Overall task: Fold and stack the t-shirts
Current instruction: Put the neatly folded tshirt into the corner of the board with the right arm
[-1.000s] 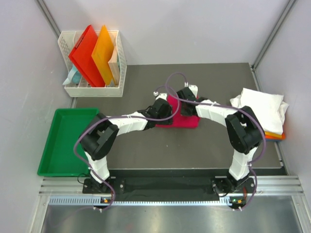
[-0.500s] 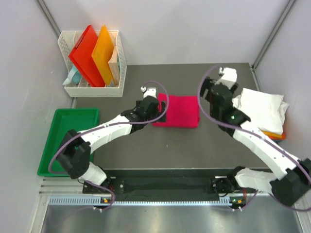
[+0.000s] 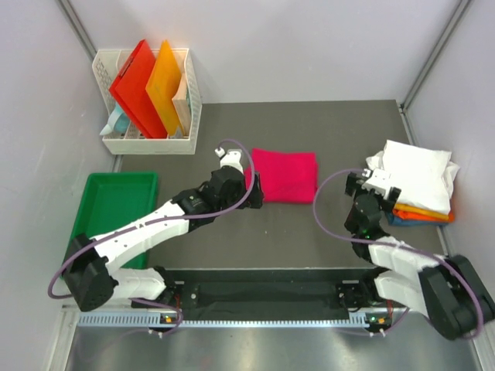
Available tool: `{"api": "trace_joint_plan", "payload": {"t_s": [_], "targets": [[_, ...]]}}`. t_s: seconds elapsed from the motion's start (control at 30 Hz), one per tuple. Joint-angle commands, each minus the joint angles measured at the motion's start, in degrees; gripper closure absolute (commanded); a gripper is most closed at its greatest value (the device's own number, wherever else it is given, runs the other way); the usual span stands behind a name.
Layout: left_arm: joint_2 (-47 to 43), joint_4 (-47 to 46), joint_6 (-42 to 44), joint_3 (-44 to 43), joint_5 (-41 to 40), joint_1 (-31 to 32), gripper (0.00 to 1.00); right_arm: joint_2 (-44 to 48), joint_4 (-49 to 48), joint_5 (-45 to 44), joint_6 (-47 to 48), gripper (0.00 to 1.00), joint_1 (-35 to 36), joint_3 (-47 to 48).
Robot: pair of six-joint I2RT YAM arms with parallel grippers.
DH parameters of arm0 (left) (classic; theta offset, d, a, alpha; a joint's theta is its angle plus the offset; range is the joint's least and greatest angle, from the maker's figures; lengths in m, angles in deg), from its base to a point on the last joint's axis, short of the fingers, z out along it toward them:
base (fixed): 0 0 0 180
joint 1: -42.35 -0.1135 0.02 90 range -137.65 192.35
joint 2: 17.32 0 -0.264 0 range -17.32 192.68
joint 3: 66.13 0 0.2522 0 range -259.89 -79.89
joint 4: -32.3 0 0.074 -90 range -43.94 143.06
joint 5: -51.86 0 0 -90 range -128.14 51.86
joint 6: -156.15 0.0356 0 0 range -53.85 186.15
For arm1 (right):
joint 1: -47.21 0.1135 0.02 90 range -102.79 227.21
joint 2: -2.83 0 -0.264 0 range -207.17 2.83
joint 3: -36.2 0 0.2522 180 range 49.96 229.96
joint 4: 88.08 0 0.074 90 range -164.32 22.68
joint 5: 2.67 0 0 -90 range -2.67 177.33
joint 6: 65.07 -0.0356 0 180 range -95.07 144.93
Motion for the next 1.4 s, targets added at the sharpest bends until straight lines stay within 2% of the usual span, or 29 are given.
{"api": "trace_joint_plan", "payload": {"t_s": [0.0,0.07,0.23,0.33,0.37,0.43,0.47,0.5,0.57,0.6,0.67,0.83,0.97,1.13,1.23,1.3,1.37], "targets": [[-0.8,3.4,-0.4,0.1,-0.6,1.7,0.04,-13.4,-17.7,1.8,-2.6,0.0,-2.7,2.4],[-1.3,4.7,-0.1,0.2,-0.4,2.1,0.05,-18.4,-26.3,1.9,2.0,0.0,-2.5,2.4],[-4.8,4.6,1.2,1.9,-0.2,2.9,0.05,-24.8,-36.9,10.8,4.0,0.0,-5.9,0.6],[-5.5,5.8,2.0,1.9,-0.4,2.9,0.05,-22.7,-35.0,24.4,3.8,0.0,-8.6,-1.2],[-5.8,6.1,2.3,2.0,-0.2,3.0,0.05,-22.7,-37.0,28.2,3.0,0.0,-10.2,-2.6],[-6.2,5.9,3.0,2.2,0.6,2.9,0.05,-26.7,-52.6,39.1,1.6,0.0,-15.7,-8.8],[-6.3,5.7,3.2,2.6,0.8,2.9,0.05,-27.0,-51.1,39.7,2.0,0.0,-15.4,-8.1],[-6.3,5.5,3.3,2.7,1.0,2.9,0.05,-25.9,-42.0,40.9,2.1,0.0,-15.4,-5.1],[-6.0,5.5,3.5,3.0,1.7,3.0,0.05,-24.8,-32.2,43.7,2.3,0.0,-15.7,-0.4],[-6.1,5.5,3.6,3.0,1.9,3.0,0.05,-24.8,-27.5,45.3,0.4,0.0,-18.3,2.3],[-6.2,5.2,3.8,3.3,2.0,3.0,0.05,-24.8,-24.1,44.1,-1.9,0.0,-19.2,4.1],[-6.0,0.8,3.3,5.1,1.5,3.2,0.05,-24.9,-24.5,44.0,-2.1,0.0,-19.4,4.1],[-3.4,-1.5,0.8,5.4,-1.8,4.3,0.06,-25.1,-24.5,44.0,-2.1,0.0,-19.5,4.1],[4.4,-0.9,-1.2,1.5,-11.8,8.7,0.06,-25.0,-24.5,44.0,-2.1,0.0,-19.5,4.1],[12.4,4.3,-3.4,-5.2,-19.4,12.8,0.07,-25.0,-24.5,44.0,-2.1,0.0,-19.4,4.0],[17.3,13.3,-7.4,-14.1,-23.3,15.8,0.07,-24.9,-24.5,44.1,-2.1,0.0,-19.4,4.1],[23.9,18.2,-12.3,-21.6,-28.2,17.5,0.07,-25.0,-24.5,44.0,-2.1,0.0,-19.4,4.1]]}}
